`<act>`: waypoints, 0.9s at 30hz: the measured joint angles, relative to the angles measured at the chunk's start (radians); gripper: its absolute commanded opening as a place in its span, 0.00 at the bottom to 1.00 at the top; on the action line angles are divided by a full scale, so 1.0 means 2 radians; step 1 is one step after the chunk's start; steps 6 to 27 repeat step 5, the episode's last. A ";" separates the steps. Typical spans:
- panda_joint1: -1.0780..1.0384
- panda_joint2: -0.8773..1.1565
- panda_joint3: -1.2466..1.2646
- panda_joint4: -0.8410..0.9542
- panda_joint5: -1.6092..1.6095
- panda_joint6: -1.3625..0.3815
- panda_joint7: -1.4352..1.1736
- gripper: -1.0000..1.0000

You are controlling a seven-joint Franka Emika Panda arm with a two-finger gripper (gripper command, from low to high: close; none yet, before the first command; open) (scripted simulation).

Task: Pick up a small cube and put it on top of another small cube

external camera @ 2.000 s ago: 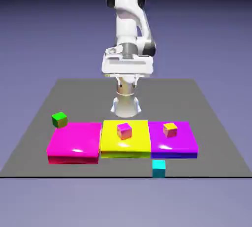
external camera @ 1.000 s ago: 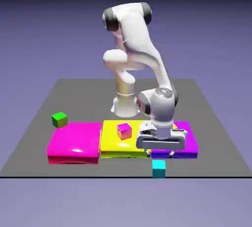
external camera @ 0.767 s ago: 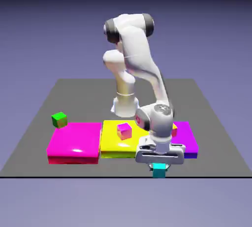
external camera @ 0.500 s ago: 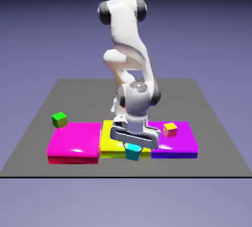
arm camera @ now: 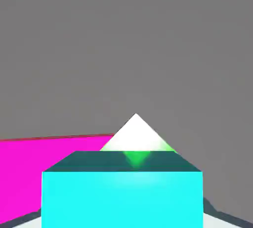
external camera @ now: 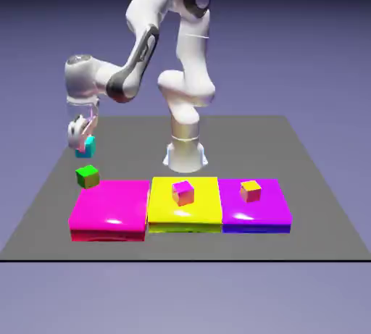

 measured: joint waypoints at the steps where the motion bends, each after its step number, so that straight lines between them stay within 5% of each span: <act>1: 0.000 0.017 -0.001 -0.004 -0.001 0.022 0.001 0.00; 2: -0.001 0.035 -0.001 -0.008 -0.002 0.043 0.001 0.00; 3: -0.001 0.042 -0.001 -0.010 -0.002 0.052 0.001 1.00; 27: -0.001 0.042 -0.001 -0.010 -0.002 0.051 0.002 1.00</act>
